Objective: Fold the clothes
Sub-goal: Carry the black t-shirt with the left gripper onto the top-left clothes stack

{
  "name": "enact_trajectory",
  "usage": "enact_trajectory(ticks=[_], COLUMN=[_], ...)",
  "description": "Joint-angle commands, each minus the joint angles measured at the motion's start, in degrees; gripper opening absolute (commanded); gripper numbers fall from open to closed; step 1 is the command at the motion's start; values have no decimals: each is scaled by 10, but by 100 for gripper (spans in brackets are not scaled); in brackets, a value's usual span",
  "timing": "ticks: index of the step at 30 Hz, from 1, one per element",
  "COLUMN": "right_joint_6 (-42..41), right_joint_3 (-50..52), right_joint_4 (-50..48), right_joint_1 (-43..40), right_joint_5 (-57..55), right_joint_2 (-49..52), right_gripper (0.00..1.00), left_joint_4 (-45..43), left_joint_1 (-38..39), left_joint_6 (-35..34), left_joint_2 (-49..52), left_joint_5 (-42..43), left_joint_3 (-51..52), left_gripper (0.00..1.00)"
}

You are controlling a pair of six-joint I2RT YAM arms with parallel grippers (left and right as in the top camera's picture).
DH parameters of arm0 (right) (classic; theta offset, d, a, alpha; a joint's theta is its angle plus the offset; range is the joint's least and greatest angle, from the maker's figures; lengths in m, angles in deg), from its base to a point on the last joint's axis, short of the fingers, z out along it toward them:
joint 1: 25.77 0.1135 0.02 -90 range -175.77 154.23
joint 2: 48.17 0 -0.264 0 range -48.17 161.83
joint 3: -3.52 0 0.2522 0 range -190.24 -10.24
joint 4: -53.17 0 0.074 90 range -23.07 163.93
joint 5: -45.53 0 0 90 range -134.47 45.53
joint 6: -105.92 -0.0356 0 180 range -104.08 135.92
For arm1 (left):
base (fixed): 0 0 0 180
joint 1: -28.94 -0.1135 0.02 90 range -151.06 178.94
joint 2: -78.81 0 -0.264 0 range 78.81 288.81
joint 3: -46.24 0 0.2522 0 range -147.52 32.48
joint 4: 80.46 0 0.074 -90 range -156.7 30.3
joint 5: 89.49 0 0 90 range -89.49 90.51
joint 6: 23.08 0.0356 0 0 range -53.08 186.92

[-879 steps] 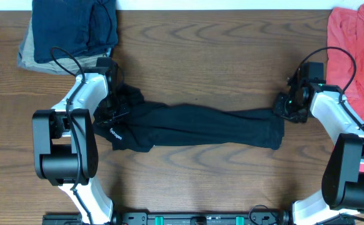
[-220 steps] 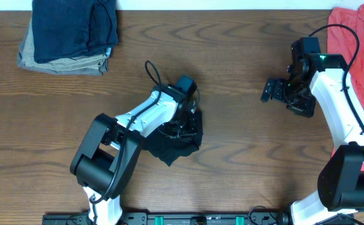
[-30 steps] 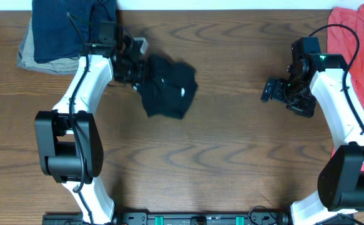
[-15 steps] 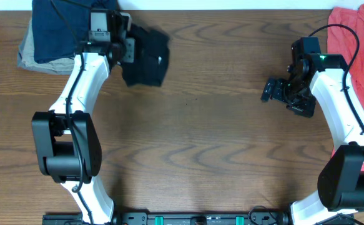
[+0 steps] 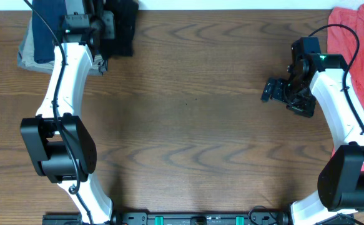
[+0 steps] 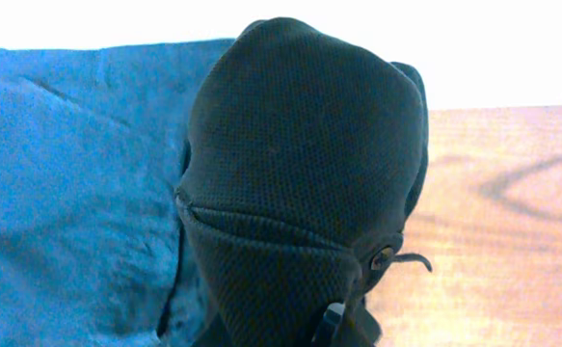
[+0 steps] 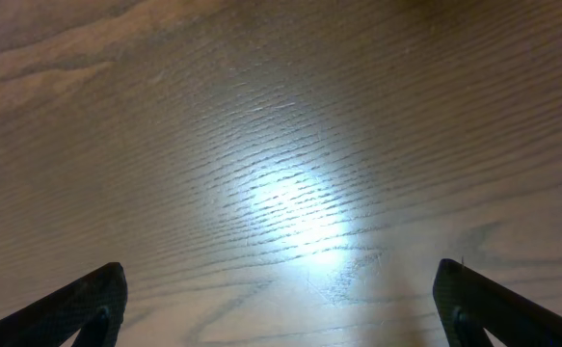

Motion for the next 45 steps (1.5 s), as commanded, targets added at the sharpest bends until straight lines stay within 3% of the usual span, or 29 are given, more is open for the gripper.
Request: enact_trajectory(ticks=[1, 20, 34, 38, 42, 43, 45], right_joint_6=[5, 5, 5, 5, 5, 5, 5], right_joint_3=[-3, -3, -3, -3, -3, -3, -3], right_joint_4=[0, 0, 0, 0, 0, 0, 0], right_joint_1=[0, 0, 0, 0, 0, 0, 0], right_joint_5=[-3, -4, -3, -4, -3, -3, -4], right_joint_2=[-4, -4, -4, -4, -4, -4, -4], right_gripper=[99, 99, 99, 99, 99, 99, 99], left_joint_4=[-6, -68, -107, -112, -117, -119, -119], left_joint_1=[0, -26, -91, -114, -140, -147, -158], left_joint_6=[-14, -132, -134, -165, -174, -174, -174], left_joint_2=[-2, -4, 63, 81, 95, 98, 101], left_joint_5=[-5, -59, -61, -84, -84, -84, -84], left_joint_3=[-38, -54, -54, -54, -54, -54, -54], left_gripper=[6, 6, 7, 7, 15, 22, 46])
